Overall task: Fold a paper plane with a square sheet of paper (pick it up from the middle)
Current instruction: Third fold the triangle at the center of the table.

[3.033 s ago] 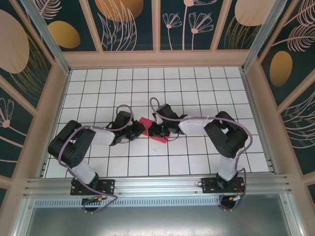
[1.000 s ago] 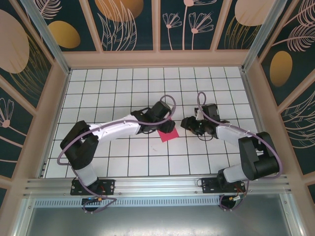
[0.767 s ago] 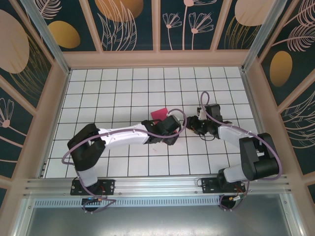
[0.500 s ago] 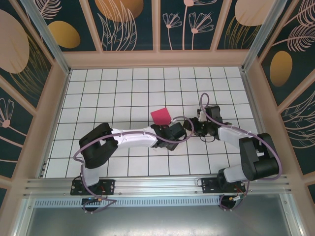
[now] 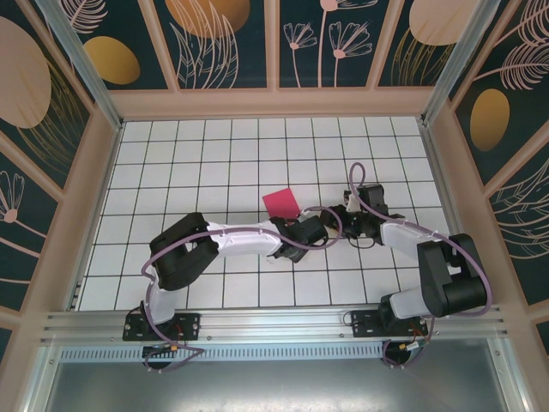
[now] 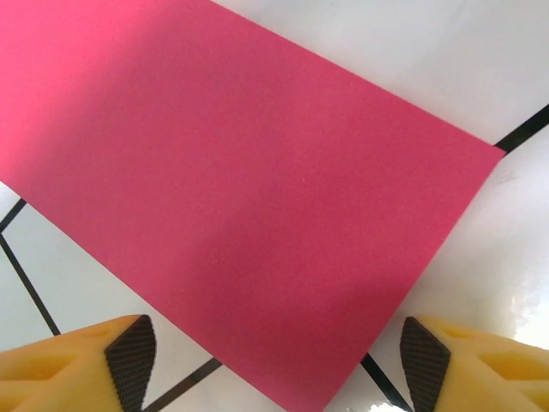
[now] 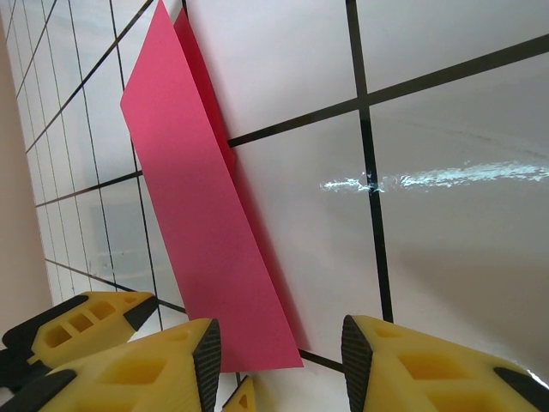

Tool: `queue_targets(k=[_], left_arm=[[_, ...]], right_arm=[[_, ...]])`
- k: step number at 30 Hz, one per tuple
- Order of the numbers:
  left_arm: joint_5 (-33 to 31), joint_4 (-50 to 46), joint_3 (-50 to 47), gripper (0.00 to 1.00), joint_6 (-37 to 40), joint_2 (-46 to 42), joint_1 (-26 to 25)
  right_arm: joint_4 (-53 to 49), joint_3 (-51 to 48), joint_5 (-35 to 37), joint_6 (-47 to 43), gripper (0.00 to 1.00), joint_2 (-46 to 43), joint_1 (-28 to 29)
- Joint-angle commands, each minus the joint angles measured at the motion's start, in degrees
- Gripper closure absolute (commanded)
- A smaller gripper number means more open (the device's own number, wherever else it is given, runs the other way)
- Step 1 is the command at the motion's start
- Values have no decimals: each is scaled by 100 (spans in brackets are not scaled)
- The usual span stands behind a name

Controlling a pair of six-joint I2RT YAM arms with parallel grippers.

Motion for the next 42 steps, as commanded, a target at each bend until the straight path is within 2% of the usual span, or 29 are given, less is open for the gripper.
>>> queue_targets(k=[1, 11, 16, 18, 22, 26, 31, 35, 42], left_arm=[[-450, -190, 122, 30, -3, 99, -15], [-542, 15, 11, 72, -117, -25, -15], [-624, 174, -115, 86, -169, -104, -10], [-670, 178, -133, 85, -210, -143, -9], [-677, 480, -443, 78, -405, -477, 8], [-102, 1085, -928, 73, -753, -1040, 264], [694, 1650, -1384, 72, -1096, -1532, 858], [1170, 1840, -1471, 72, -1292, -1481, 1211], [1677, 2165, -1620, 69, -1602, -1430, 1422]], right_arm=[[40, -98, -55, -14, 55, -153, -7], [8, -43, 24, 28, 55, -115, 136], [13, 63, 53, 56, 55, -2, 275], [97, 91, -11, 88, 55, 70, 350], [255, 277, -79, 144, 55, 436, 533], [392, 554, -95, 162, 55, 832, 746], [390, 831, -45, 119, 56, 1157, 855], [460, 956, -191, 67, 56, 1391, 861], [560, 1111, -483, 29, 56, 1680, 952]])
